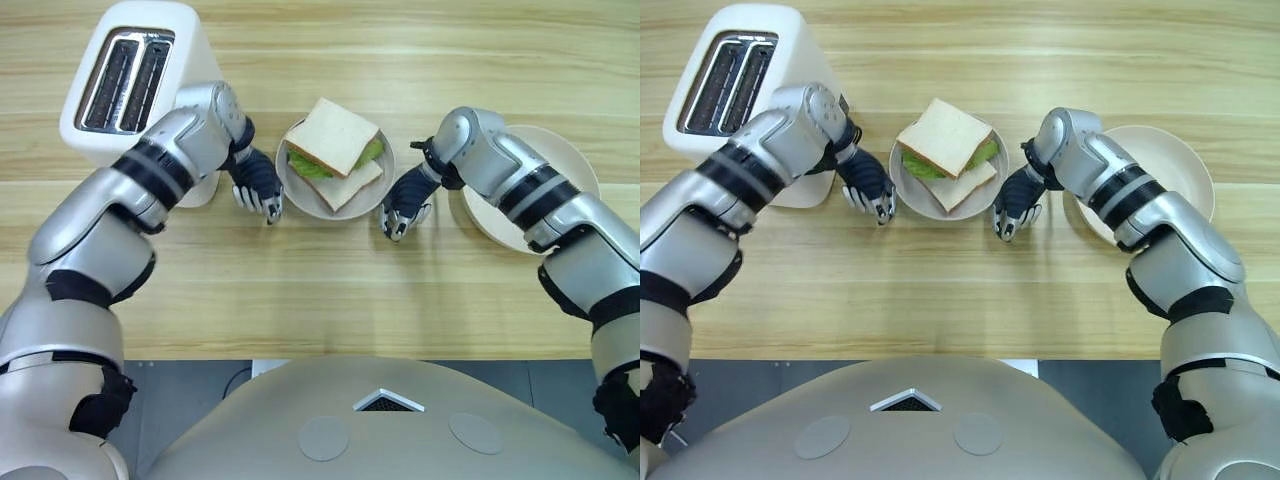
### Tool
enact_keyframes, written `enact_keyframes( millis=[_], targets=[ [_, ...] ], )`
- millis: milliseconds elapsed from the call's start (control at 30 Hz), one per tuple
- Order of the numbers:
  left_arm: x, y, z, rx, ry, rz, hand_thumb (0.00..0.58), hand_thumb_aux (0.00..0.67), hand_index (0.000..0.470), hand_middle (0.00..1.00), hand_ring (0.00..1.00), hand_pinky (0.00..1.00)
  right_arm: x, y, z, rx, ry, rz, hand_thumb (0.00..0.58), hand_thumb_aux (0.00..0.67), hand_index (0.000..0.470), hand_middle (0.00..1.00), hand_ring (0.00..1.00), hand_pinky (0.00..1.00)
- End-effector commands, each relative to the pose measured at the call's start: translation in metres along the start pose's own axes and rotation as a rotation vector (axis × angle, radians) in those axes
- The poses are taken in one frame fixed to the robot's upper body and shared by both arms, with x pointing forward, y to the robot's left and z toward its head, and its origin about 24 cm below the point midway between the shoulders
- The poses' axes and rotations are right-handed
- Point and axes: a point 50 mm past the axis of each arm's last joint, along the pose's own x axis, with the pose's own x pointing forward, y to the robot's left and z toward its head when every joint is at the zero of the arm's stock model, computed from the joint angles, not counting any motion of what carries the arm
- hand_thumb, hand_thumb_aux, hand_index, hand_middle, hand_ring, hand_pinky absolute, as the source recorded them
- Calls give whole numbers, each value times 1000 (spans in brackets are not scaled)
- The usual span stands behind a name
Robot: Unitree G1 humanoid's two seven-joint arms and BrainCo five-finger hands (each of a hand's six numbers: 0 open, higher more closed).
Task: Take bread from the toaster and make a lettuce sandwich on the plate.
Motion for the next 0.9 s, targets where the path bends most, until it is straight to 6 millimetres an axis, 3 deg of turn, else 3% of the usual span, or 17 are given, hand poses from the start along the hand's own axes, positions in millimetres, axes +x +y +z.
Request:
enact_keyframes(
  millis=[33, 233, 333, 467, 567, 600, 633, 667, 700, 733, 800, 900],
  targets=[
    [-27, 29, 20, -3, -45, 140, 580, 670, 470, 1000, 1000, 1000, -28, -36, 7, 43, -25, -241, 580, 670, 470, 941, 941, 941],
    [-48, 51, 49, 2, -107, 335, 580, 670, 470, 1000, 1000, 1000, -62, -68, 19, 154, -139, -562, 580, 670, 470, 949, 949, 949],
    [-58, 57, 53, -11, -110, 428, 580, 670, 470, 1000, 1000, 1000, -79, -76, 24, 181, -165, -674, 580, 670, 470, 945, 945, 945],
    [-70, 54, 46, 19, -141, 386, 580, 670, 470, 1000, 1000, 1000, -90, -69, 12, 130, -156, -627, 580, 670, 470, 941, 941, 941],
    [-87, 35, 54, 188, -312, 268, 580, 670, 470, 1000, 1000, 1000, -107, -48, -5, 27, -265, -544, 580, 670, 470, 894, 894, 894],
    [-96, 22, 60, 264, -387, 256, 580, 670, 470, 1000, 1000, 1000, -116, -37, -8, -15, -321, -538, 580, 670, 470, 706, 706, 706],
    [-109, 2, 67, 345, -494, 281, 580, 670, 470, 1000, 1000, 1000, -131, -24, -6, -56, -412, -582, 580, 670, 470, 39, 39, 39],
    [-120, -19, 74, 415, -614, 328, 580, 670, 470, 467, 467, 467, -144, -10, -2, -106, -504, -634, 509, 436, 306, 0, 0, 0],
    [-126, -41, 79, 474, -734, 380, 462, 368, 258, 0, 0, 0, -154, 4, -1, -146, -582, -719, 0, 0, 0, 0, 0, 0],
    [-127, -60, 81, 511, -844, 441, 0, 0, 0, 0, 0, 0, -160, 17, -2, -164, -646, -795, 0, 0, 0, 0, 0, 0],
    [-109, -79, 79, 487, -1026, 512, 0, 0, 0, 0, 0, 0, -161, 36, -10, -170, -746, -927, 0, 0, 0, 0, 0, 0],
    [-85, -69, 78, 304, -1246, 653, 0, 0, 0, 0, 0, 0, -165, 40, -9, -114, -901, -1101, 0, 0, 0, 0, 0, 0]
  ],
)
